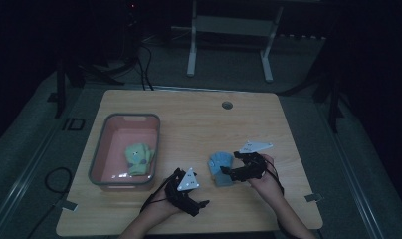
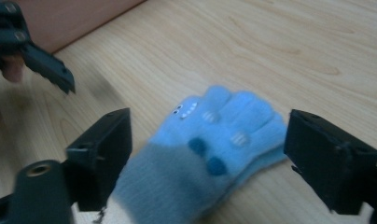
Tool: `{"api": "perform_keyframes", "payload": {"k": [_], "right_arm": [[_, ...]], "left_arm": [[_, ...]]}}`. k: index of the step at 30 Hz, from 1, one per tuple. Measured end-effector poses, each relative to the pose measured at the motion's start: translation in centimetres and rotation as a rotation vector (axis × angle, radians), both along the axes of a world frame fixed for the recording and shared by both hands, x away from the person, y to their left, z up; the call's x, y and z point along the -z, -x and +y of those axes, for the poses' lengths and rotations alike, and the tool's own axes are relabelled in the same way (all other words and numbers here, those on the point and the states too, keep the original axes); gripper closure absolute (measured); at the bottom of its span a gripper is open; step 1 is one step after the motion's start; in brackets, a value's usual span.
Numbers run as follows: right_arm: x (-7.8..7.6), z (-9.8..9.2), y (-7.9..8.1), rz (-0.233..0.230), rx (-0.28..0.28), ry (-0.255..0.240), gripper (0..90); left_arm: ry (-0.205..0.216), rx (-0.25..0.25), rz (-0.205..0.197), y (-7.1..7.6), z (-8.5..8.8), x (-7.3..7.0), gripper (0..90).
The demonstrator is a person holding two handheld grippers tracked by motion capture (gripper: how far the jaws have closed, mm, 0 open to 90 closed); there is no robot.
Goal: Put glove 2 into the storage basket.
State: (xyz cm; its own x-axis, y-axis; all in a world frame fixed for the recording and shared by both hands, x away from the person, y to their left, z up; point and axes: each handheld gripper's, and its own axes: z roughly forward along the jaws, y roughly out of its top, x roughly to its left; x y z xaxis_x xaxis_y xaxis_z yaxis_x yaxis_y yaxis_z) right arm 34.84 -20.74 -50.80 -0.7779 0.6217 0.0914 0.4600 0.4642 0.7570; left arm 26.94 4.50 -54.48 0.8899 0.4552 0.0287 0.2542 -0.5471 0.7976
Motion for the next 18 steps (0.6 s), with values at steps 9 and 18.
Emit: {"api": "perform_keyframes", "payload": {"k": [9, 18], "right_arm": [[-0.2, -0.6, -2.6, 0.076, 0.006, -0.047, 16.1], [1.6, 0.3, -4.8, 0.135, 0.028, -0.023, 15.2]], "left_arm": [[-0.042, 0.13, -0.109, -1.2, -2.7, -0.5, 13.6], [-0.126, 0.24, -0.178, -3.1, -6.3, -0.6, 17.5]]}}
